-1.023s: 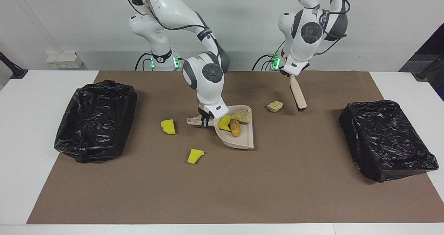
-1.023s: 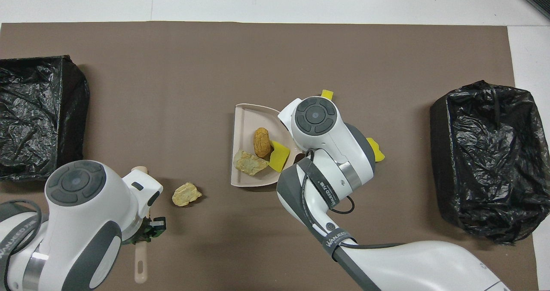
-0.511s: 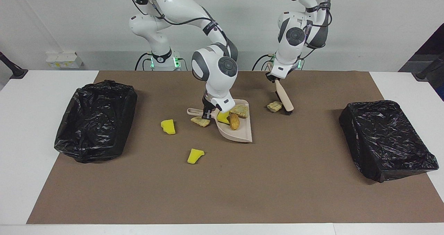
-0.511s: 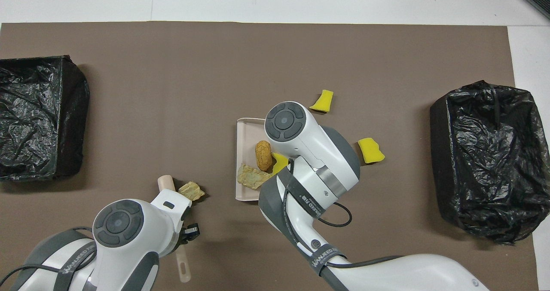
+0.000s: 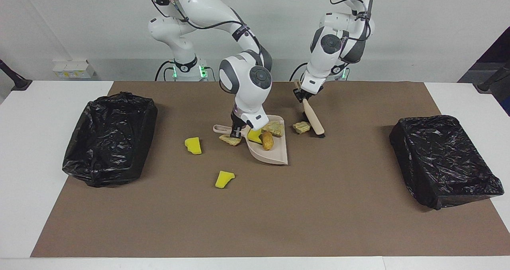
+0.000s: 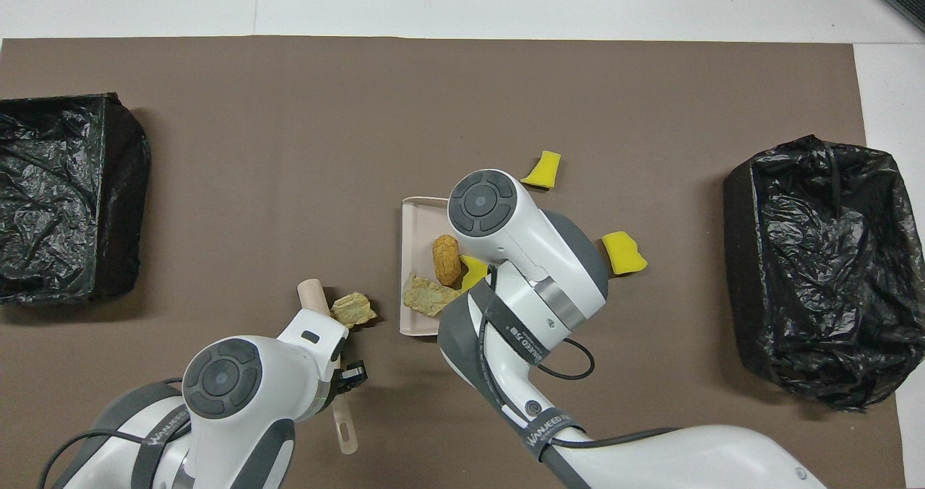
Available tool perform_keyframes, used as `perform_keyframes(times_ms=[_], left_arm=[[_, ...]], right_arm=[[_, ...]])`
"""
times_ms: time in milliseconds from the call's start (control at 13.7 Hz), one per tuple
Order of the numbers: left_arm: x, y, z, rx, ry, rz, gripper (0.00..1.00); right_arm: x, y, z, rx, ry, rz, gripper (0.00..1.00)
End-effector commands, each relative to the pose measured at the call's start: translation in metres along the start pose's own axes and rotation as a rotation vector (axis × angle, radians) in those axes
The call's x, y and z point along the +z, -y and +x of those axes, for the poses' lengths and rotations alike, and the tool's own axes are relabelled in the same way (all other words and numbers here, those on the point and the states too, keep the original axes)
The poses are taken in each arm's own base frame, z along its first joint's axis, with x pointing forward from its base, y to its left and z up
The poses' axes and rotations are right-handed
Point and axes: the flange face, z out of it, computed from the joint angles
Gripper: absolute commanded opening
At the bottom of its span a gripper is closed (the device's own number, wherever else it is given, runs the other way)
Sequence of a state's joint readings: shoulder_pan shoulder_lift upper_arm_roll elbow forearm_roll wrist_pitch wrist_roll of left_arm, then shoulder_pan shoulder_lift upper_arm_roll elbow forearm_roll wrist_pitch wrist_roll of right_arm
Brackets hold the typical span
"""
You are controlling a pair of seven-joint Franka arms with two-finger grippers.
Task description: Sweep and dump trash in bin
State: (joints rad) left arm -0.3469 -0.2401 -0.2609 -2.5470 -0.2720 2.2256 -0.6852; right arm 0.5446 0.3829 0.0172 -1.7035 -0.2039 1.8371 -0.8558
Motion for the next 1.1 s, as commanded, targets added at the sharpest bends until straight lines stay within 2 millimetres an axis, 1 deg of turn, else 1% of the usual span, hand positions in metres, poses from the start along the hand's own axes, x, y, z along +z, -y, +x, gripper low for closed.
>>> perform_keyframes(times_ms=[0,292,365,511,584,658,731,804,877,950,1023], left_arm=[[0.008,-0.025,0.005,0.005,0.003,-0.042,0.0],[0.006,-0.044,0.008,0.034,-0.033,-0.085,0.0],[0.004,-0.057,0.004,0.05,-0.034,-0.104,0.0],[-0.002,-0.076,0.001,0.072,-0.034,-0.125,0.0],[-0.01,-0.09,-0.003,0.087,-0.034,-0.147,0.0],[-0.015,-0.103,-0.001,0.088,-0.029,-0.163,0.0],[-0.021,-0.112,0.001,0.092,-0.032,-0.175,0.0],[-0.022,-0.117,0.0,0.099,-0.034,-0.18,0.0],[-0.022,-0.125,-0.009,0.123,-0.036,-0.184,0.0],[-0.022,-0.129,-0.015,0.13,-0.034,-0.19,0.0],[-0.026,-0.132,-0.015,0.132,-0.039,-0.199,0.0]], right_arm=[[0.0,0.001,0.0,0.008,0.003,-0.019,0.0],[0.001,0.0,-0.001,0.012,-0.007,-0.02,0.0],[0.008,0.0,-0.003,0.014,-0.016,-0.023,0.0],[0.021,0.003,-0.001,0.01,-0.018,-0.022,0.0],[0.022,0.002,-0.002,0.013,-0.019,-0.022,0.0],[0.022,0.003,0.0,0.014,-0.022,-0.022,0.0],[0.021,0.002,0.0,0.025,-0.025,-0.023,0.0],[0.022,0.002,0.0,0.03,-0.025,-0.022,0.0],[0.022,0.002,0.0,0.03,-0.025,-0.022,0.0],[0.022,0.002,-0.001,0.03,-0.024,-0.021,0.0],[0.022,0.002,0.0,0.03,-0.025,-0.022,0.0]])
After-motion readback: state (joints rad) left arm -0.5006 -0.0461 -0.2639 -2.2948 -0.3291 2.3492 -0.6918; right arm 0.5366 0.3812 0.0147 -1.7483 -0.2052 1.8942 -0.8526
